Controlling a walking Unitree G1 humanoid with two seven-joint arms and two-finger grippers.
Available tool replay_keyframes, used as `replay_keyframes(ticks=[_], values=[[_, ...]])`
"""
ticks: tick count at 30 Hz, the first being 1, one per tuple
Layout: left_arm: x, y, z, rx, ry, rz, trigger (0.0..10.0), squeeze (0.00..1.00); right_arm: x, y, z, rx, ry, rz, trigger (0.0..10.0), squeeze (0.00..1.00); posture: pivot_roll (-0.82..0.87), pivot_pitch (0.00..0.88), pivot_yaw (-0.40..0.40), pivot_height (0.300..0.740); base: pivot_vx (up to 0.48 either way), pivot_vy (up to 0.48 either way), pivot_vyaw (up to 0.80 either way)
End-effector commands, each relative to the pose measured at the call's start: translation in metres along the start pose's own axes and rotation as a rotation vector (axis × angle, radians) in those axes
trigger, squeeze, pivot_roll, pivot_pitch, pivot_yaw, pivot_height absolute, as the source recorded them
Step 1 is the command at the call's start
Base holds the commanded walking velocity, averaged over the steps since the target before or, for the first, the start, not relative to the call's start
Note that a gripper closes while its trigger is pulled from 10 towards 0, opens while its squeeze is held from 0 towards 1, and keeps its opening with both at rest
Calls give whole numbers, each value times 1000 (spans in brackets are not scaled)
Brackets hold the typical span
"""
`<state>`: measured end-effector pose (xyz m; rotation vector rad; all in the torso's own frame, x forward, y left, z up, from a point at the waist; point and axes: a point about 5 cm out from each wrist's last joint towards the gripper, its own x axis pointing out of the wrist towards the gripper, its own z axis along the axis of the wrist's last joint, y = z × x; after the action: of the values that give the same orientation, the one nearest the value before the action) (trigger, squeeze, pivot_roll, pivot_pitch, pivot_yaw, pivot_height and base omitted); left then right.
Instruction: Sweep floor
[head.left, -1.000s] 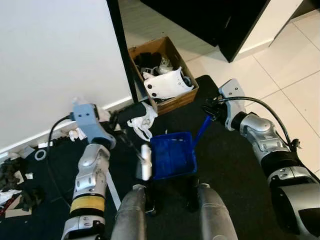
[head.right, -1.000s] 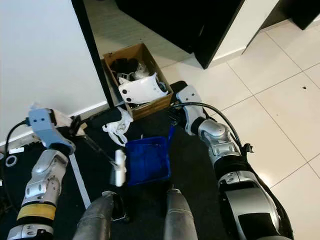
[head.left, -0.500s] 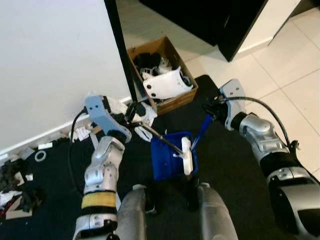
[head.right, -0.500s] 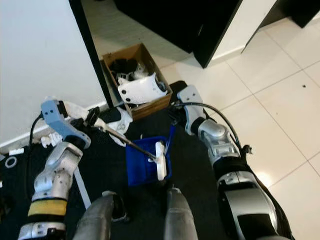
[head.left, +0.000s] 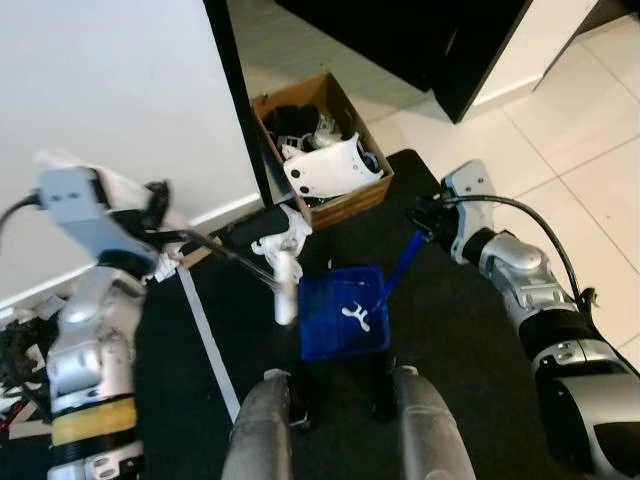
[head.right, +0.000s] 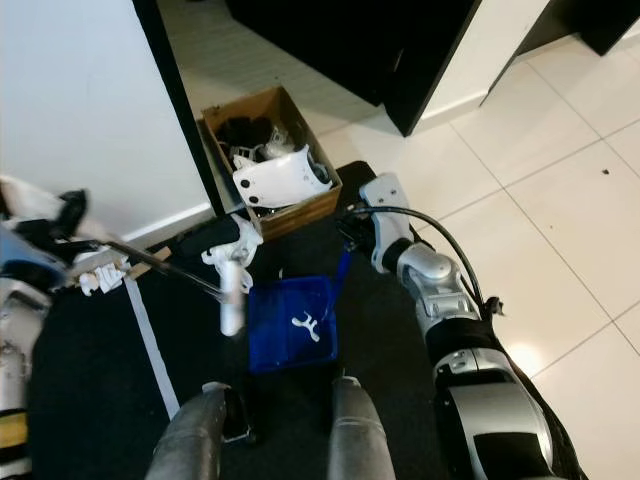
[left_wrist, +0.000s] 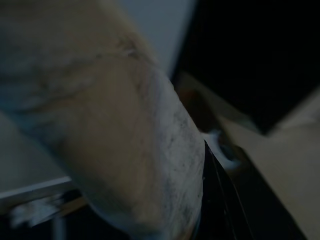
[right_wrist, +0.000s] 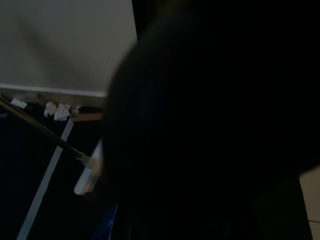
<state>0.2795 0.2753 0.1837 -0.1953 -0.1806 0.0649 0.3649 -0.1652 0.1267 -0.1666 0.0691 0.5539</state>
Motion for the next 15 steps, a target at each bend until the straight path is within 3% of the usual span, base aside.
replay_keyframes(ticks=[1,2,6,10,15], values=[[-1,11,0,36,19,97,10000,0,-5,5,-12,68,8,-3,10000,0,12,273,15,740,0,0,0],[-2,21,-7,80,75,200,10000,0,-10,3,-13,78,-12,-31,10000,0,11,269,20,740,0,0,0],[-7,25,-25,135,204,267,10000,0,-22,-3,-10,97,-71,-95,10000,0,8,264,29,740,0,0,0],[-7,22,-31,166,245,260,10000,0,-28,-3,-4,96,-109,-111,10000,0,4,256,40,740,0,0,0],[-2,10,-32,99,246,207,10000,0,-43,-9,8,93,-172,-165,10000,0,5,237,53,740,0,0,0]])
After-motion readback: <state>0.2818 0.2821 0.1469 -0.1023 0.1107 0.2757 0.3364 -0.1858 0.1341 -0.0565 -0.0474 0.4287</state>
